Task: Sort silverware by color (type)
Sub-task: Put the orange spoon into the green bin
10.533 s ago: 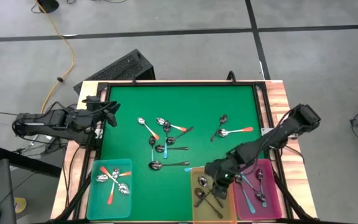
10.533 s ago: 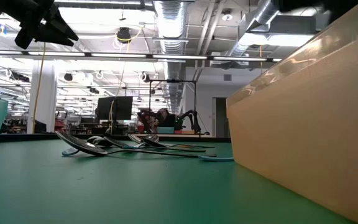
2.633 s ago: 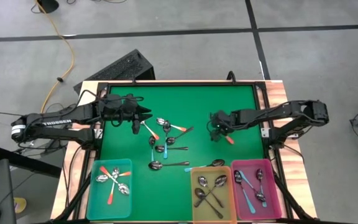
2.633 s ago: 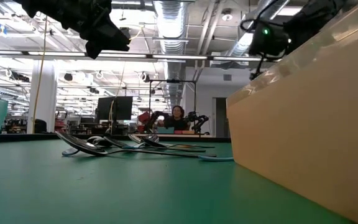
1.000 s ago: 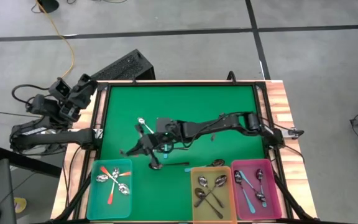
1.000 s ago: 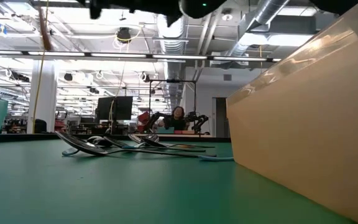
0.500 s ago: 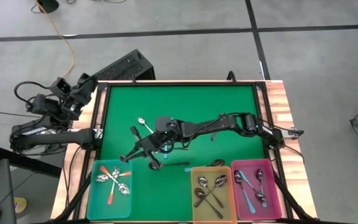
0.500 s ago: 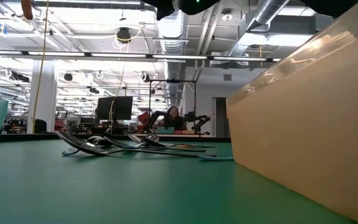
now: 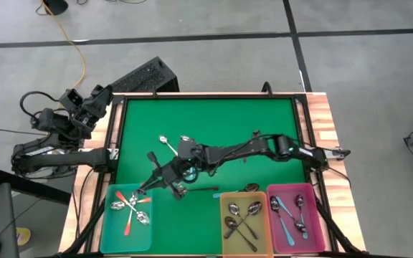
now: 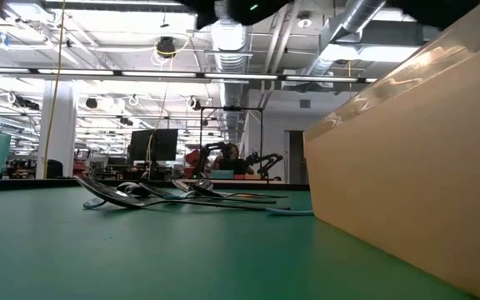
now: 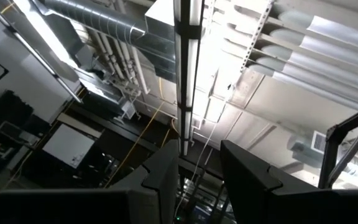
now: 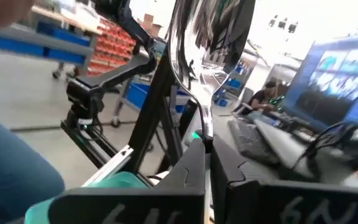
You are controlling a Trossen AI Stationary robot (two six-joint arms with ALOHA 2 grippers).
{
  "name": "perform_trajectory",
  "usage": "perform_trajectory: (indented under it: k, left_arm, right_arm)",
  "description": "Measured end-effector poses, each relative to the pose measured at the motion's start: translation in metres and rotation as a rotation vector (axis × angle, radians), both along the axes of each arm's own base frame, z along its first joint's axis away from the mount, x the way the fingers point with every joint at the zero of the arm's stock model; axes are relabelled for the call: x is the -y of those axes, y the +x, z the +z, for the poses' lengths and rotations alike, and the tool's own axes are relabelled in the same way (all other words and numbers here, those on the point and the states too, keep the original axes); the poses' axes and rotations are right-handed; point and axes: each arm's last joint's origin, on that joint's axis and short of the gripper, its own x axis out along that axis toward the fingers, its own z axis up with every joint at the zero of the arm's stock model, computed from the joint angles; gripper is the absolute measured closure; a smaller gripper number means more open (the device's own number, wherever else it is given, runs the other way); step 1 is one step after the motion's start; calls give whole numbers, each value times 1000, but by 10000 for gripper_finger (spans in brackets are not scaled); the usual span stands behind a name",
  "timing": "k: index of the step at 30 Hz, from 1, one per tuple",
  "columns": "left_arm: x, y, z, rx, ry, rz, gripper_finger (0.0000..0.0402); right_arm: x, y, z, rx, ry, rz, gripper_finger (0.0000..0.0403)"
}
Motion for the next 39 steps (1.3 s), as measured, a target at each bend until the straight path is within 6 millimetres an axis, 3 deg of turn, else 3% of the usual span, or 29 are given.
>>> perform_trajectory:
  k: [5, 7, 13, 21, 27, 39]
  left_arm:
    - [0, 1, -2, -8, -32, -23, 296]
    - [0, 1, -2, -3, -41, -32, 296]
    - [0, 2, -2, -10, -44, -37, 296]
    - [-2, 6, -8, -86, -66, -24, 296]
    - [-4, 8, -12, -124, -100, 38, 296]
    - [-5, 8, -14, -146, -121, 76, 296]
  right_arm:
    - [-10, 31, -32, -131, 49, 58, 393]
    - [-9, 29, -34, -58, 49, 46, 393]
    - [6, 28, -19, -64, 71, 17, 393]
    - [-2, 29, -33, -92, -27, 43, 393]
    - [-4, 37, -58, -53, 6, 70, 393]
    - [6, 41, -70, -117, 33, 80, 393]
